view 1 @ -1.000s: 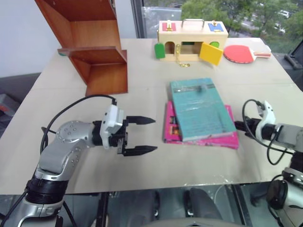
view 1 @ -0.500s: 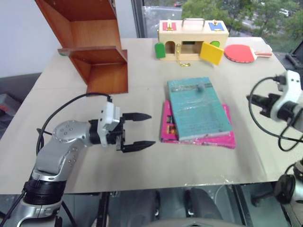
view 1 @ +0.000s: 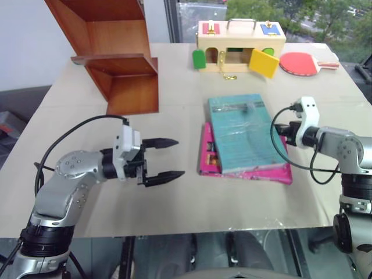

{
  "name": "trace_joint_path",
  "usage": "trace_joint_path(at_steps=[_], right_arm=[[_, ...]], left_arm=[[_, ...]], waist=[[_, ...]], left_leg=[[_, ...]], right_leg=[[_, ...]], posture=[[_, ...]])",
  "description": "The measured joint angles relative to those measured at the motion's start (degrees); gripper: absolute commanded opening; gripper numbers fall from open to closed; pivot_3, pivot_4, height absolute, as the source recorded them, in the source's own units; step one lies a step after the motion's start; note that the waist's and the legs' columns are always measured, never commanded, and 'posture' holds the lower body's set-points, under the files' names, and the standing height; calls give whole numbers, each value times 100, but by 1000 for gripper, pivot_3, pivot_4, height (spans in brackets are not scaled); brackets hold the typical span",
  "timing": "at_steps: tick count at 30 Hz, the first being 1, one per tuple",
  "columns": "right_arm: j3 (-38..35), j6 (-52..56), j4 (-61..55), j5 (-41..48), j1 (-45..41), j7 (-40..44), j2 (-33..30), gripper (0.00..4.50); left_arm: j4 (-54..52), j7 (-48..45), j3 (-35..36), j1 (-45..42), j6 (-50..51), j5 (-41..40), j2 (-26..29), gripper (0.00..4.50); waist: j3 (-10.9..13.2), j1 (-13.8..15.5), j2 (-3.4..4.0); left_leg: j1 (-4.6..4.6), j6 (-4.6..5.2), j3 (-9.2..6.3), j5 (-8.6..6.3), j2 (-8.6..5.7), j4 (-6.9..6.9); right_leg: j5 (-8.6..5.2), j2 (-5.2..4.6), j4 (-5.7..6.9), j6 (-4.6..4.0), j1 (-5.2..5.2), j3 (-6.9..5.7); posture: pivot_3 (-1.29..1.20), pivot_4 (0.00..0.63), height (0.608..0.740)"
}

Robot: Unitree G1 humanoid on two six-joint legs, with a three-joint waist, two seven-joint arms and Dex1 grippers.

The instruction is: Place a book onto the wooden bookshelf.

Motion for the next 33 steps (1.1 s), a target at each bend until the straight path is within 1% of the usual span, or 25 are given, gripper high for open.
trace_joint_path(at_steps=[6, 14, 16, 17, 18, 19, 20, 21, 22, 23, 24, 25, 27, 30, 31, 32, 33], right_arm=[[331, 0, -344, 117, 57, 151, 151, 97], [452, -18, -474, 132, 132, 141, 329, 97], [337, -242, -675, 132, 343, 130, 371, 97], [142, -549, -995, 158, 640, 152, 392, 97], [-67, -774, -1318, 200, 1000, 208, 269, 97], [-248, -908, -1663, 218, 1316, 293, 55, 607], [-439, -1043, -1998, 236, 1662, 388, -154, 828], [-675, -1201, -2299, 240, 2035, 455, -343, 1391], [-708, -1216, -2325, 240, 2066, 465, -355, 1547], [-881, -1389, -2659, 262, 2456, 600, -567, 2104], [-901, -1424, -2793, 301, 2541, 662, -604, 2468], [-1050, -1454, -3027, 383, 2702, 712, -630, 2948], [-1271, -1457, -3564, 787, 2862, 845, -657, 3403], [-1476, -1468, -4409, 1406, 2974, 964, -766, 3403], [-1471, -1488, -4584, 1489, 3012, 962, -778, 3403], [-1422, -1692, -4864, 1425, 3171, 875, -768, 3403], [-1383, -1844, -4996, 1370, 3262, 873, -767, 3791]], left_arm=[[119, -186, 326, 132, -55, -25, 194, 4500], [282, -470, 701, 244, -55, -258, 319, 4500], [365, -493, 802, 247, -43, -304, 350, 4500], [406, -425, 843, 251, 1, -334, 345, 4500], [509, -219, 913, 231, 128, -341, 319, 4500], [548, -27, 924, 165, 280, -372, 239, 4500], [604, 123, 934, 97, 413, -444, 146, 4500], [725, 293, 938, 49, 567, -516, 32, 4500], [746, 317, 935, 49, 598, -522, 25, 4500], [878, 517, 791, -161, 846, -563, -105, 4500], [926, 586, 763, -188, 930, -566, -124, 4500], [1041, 684, 672, -398, 1232, -651, -190, 4500], [1269, 791, 498, -770, 1800, -826, -224, 4500], [1662, 971, 281, -1405, 2755, -1168, -360, 4500], [1769, 1072, 201, -1558, 2948, -1167, -376, 4500], [2141, 1274, -36, -1925, 3404, -1081, -400, 4500], [2429, 1382, -193, -2114, 3727, -993, -420, 4500]], waist=[[0, 0, 0], [0, 3, 0], [0, 5, 0], [0, 47, -1], [0, 62, 0], [0, 84, 1], [0, 116, 1], [-2, 134, -3], [-3, 128, -6], [-2, 117, -8], [-4, 106, -12], [-4, 80, -12], [-3, 73, -12], [-7, 44, -21], [-9, 29, -25], [-10, 30, -26], [-10, 28, -26]], left_leg=[[0, 0, 0, 0, 0, 0], [-1, 0, 0, 0, -1, 1], [-1, 0, -1, 0, -1, 1], [-6, 0, -11, 0, -2, 2], [-9, 0, -13, -1, -5, 2], [-11, 1, -14, -1, -10, 2], [-10, 2, -14, -1, -11, 4], [-9, 2, -14, -1, -11, 5], [-8, 2, -13, -1, -10, 8], [-2, 2, -12, -1, -10, 11], [0, 2, -13, -1, -6, 13], [2, 2, -13, -1, -4, 14], [5, 7, -24, -3, -5, 20], [10, 6, -32, -3, -5, 29], [11, 5, -34, -2, -5, 32], [13, 6, -34, -2, -8, 34], [11, 5, -34, -1, -10, 39]], right_leg=[[0, -1, -1, 0, 0, -2], [0, -4, -2, 0, 0, -5], [0, -4, -1, 0, 0, -5], [0, -5, -5, 0, 1, -15], [0, -7, -6, 0, 1, -16], [0, -13, -5, 1, 2, -17], [0, -15, -6, 1, 3, -18], [0, -14, -6, 1, 5, -17], [0, -13, -4, 1, 5, -16], [3, -11, 4, 6, 6, -15], [3, -6, 5, 6, 8, -13], [4, -4, 16, 7, 8, -13], [4, 2, 35, 7, 7, -19], [3, 14, 52, 7, 8, -22], [3, 23, 56, 7, 9, -22], [3, 24, 61, 7, 10, -21], [3, 26, 66, 7, 9, -22]], posture=[[0, 150, 740], [0, 150, 740], [0, 150, 740], [0, 150, 740], [0, 150, 740], [0, 150, 740], [0, 150, 740], [0, 150, 740], [0, 150, 740], [0, 150, 740], [0, 150, 740], [0, 150, 740], [0, 150, 740], [0, 150, 740], [0, 150, 740], [0, 150, 740], [0, 150, 740]])
